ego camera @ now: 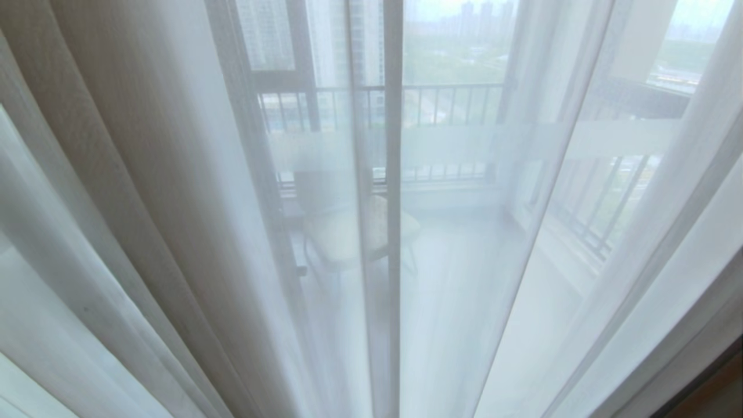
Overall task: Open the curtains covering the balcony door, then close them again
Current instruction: Close the inner curtains on both sides
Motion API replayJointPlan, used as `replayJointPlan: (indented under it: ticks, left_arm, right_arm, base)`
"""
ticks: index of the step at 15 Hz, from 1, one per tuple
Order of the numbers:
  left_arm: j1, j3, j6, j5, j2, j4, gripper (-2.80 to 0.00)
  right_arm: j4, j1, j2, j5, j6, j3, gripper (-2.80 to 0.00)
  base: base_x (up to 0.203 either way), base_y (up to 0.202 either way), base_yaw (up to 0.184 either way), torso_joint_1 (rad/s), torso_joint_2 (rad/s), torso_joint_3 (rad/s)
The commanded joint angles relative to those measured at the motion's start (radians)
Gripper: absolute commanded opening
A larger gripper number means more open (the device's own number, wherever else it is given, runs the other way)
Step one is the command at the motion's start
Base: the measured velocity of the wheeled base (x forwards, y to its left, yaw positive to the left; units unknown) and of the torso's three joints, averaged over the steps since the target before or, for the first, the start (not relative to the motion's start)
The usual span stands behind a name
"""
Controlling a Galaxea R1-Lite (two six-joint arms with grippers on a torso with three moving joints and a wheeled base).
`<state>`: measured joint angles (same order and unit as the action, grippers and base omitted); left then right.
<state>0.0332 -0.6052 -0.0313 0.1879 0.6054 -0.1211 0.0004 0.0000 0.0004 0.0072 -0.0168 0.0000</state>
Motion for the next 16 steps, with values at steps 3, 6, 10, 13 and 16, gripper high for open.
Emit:
replayJointPlan:
  ticks: [3,6,10,13,16]
  left_arm:
    - [0.001,-0.173,0.036,0.091,0.204,-0.003,-2.8]
    - [0.001,-0.202,0.036,0.1,0.235,-0.003,0.0]
    - [0.002,-0.205,0.036,0.1,0.249,-0.005,0.0]
    - [0.003,-0.254,0.046,0.117,0.282,-0.003,0.0]
    - [0.002,-0.329,0.063,0.138,0.338,-0.005,0.0]
  right_arm:
    - [0.0,0.0,0.0,0.0,0.0,0.0,-2.8]
    - [0.0,0.0,0.0,0.0,0.0,0.0,-2.8]
    - [0.0,0.0,0.0,0.0,0.0,0.0,-2.8]
    - [0.0,0.0,0.0,0.0,0.0,0.0,-2.8]
    - [0.0,0.0,0.0,0.0,0.0,0.0,-2.8]
  base:
    - [0.0,0.0,0.0,0.0,0.0,0.0]
    - [0.0,0.0,0.0,0.0,0.0,0.0]
    - [0.0,0.0,0.0,0.0,0.0,0.0]
    - [0.0,0.0,0.0,0.0,0.0,0.0]
    - [0.0,0.0,0.0,0.0,0.0,0.0]
